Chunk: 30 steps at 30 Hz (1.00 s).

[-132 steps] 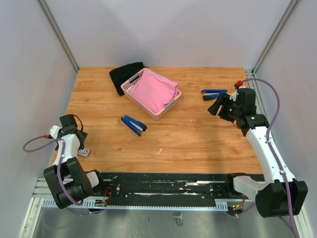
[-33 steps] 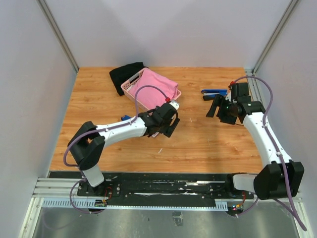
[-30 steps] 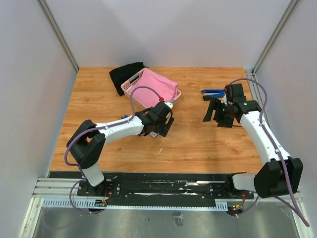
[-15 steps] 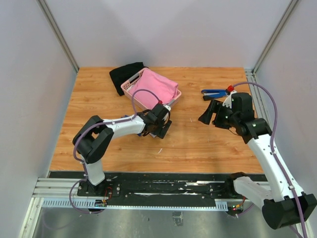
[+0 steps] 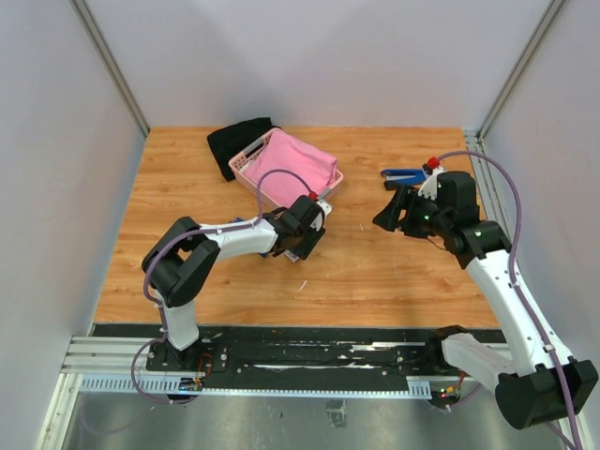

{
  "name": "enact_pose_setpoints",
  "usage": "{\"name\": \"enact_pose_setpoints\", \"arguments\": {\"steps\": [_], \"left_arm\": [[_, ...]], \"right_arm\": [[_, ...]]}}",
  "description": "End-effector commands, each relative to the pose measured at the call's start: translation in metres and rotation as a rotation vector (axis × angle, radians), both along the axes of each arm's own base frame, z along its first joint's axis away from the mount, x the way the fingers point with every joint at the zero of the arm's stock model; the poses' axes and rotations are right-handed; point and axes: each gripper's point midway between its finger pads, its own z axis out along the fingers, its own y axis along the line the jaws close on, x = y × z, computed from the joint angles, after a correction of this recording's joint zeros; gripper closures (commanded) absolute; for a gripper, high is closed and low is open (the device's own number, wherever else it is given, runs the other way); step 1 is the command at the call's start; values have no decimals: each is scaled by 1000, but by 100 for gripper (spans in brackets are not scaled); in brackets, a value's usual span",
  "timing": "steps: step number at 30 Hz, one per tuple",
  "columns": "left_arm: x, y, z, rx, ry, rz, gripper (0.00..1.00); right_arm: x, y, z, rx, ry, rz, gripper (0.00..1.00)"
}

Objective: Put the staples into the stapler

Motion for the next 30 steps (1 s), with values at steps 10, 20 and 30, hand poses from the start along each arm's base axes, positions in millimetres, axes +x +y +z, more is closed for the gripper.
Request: {"name": "enact_pose_setpoints", "arguments": {"steps": [10, 20, 30], "left_arm": [[-12, -75, 33, -118, -79, -221, 39], [-10, -18, 106, -342, -103, 129, 21], [-30, 16, 91, -693, 306, 555, 42]], "right_arm": [[4, -1, -38, -51, 32, 15, 34], [24, 20, -61, -27, 77, 124, 36], [44, 70, -107, -10, 226, 371, 50]]}}
